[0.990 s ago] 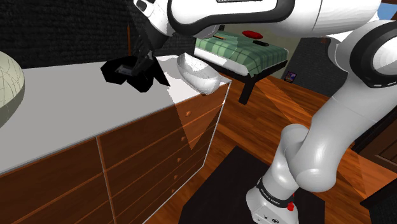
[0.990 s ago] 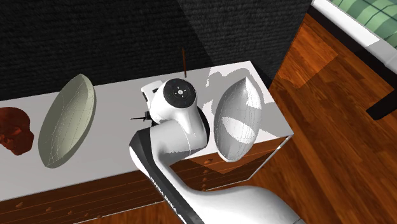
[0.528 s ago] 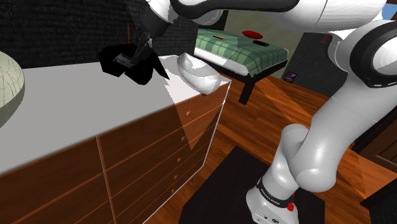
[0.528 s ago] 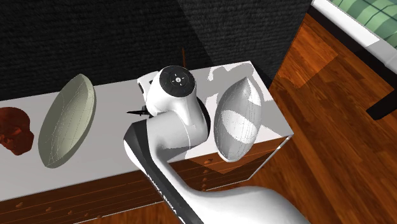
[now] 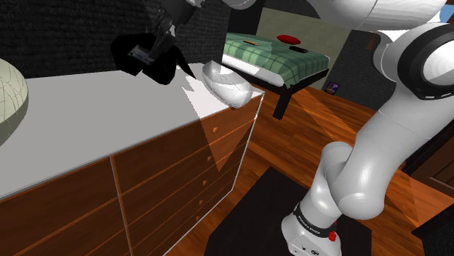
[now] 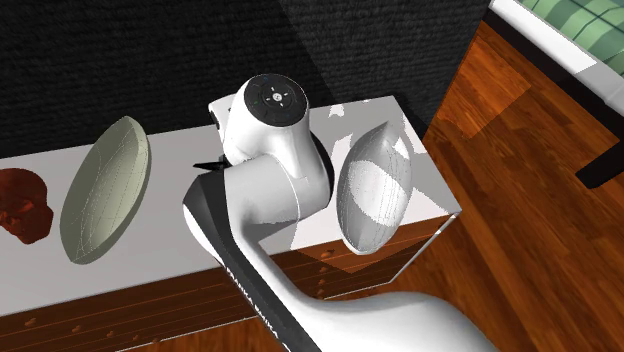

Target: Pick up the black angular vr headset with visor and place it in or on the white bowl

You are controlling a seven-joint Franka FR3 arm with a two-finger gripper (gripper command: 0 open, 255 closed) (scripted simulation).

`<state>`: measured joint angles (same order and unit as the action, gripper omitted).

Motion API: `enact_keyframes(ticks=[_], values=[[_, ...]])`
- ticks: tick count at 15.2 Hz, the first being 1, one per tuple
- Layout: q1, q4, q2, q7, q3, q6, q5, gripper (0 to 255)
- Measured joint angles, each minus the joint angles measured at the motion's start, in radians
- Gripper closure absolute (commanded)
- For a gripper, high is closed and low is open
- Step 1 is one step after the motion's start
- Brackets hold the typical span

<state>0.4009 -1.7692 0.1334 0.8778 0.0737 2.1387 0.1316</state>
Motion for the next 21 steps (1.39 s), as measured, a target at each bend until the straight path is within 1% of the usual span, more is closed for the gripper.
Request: enact_keyframes(ticks=[11,16,21], values=[[-0.002,0.189,-0.038,-0.017,0.002,-0.15,-0.006,255],[-0.003,0.302,-0.076,-0.024,0.005,-0.225,-0.005,255],[-0.038,0.274,-0.023,0.056,0.051,-0.262,0.025,255]])
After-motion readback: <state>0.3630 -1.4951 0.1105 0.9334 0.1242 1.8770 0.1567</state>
